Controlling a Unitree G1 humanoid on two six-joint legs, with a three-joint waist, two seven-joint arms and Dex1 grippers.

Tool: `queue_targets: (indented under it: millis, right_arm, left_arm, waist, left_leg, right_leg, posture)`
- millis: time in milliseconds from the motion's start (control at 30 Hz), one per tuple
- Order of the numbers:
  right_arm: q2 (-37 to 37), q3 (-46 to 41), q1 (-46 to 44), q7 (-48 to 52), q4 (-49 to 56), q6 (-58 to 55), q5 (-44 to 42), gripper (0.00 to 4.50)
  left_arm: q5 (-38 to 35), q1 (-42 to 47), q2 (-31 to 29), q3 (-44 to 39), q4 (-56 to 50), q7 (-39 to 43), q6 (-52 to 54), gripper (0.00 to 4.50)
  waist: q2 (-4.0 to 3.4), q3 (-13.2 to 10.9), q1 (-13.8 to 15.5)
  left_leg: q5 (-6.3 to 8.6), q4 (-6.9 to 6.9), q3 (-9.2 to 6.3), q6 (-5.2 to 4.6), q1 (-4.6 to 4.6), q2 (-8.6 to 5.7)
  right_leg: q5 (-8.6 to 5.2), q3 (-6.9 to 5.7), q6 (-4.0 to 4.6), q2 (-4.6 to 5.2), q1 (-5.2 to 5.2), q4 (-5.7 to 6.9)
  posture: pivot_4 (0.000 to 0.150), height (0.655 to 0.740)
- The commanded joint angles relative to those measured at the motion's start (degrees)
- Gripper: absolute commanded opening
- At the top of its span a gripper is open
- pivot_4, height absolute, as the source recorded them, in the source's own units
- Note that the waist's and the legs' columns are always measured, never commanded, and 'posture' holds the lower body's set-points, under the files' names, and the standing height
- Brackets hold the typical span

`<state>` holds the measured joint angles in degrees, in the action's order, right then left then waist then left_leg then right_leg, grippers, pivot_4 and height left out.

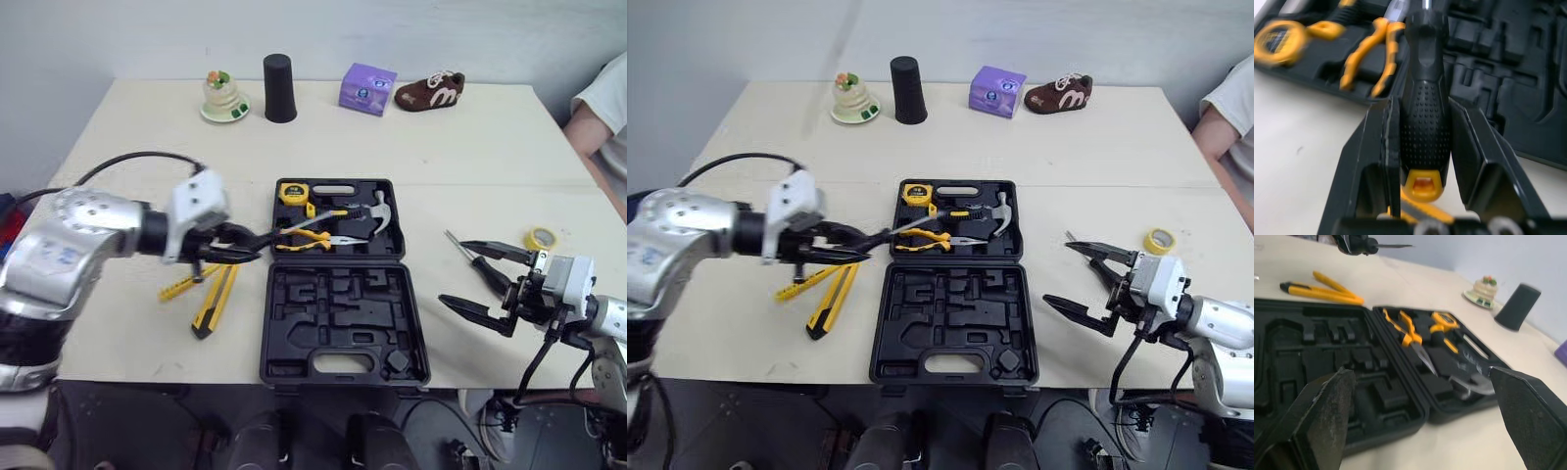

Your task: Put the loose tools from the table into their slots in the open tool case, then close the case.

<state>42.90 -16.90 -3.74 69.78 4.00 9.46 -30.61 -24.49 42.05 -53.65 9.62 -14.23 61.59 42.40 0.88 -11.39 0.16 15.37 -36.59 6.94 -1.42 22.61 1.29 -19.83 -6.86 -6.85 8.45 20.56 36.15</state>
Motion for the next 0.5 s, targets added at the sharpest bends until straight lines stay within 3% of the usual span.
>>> queue_targets:
  millis: [33,233,500]
  right_arm:
    - [1.5,-1.7,1.5,0.5,0.6,-0.2,-0.1,4.50]
    - [0.7,-3.0,4.5,1.9,-4.2,4.3,1.2,4.50]
    - [-1.5,-3.3,7.7,2.4,-6.4,9.2,1.5,4.50]
  left_arm:
    - [3.5,6.8,2.8,7.5,-0.4,3.6,0.2,0.98]
    - [13.2,17.5,9.5,20.4,5.2,5.7,0.7,0.98]
    - [21.2,20.4,12.6,27.9,6.3,6.1,5.8,0.98]
  waist:
    - [0.00,0.0,0.2]
    - [0.01,0.0,0.2]
    - [-0.01,0.0,0.7]
  left_leg:
    - [0.00,-0.07,0.01,-0.01,0.01,-0.01]
    - [0.11,-0.53,0.04,-0.14,0.19,0.08]
    - [0.16,-0.67,-0.02,-0.23,0.35,0.10]
  right_leg:
    - [0.00,-0.01,0.00,0.00,0.00,0.01]
    - [0.00,-0.33,-0.01,-0.09,0.07,0.27]
    - [0.00,-0.39,-0.02,-0.06,0.14,0.34]
  posture:
    - [0.150,0.7400]
    - [0.150,0.7400]
    - [0.150,0.7400]
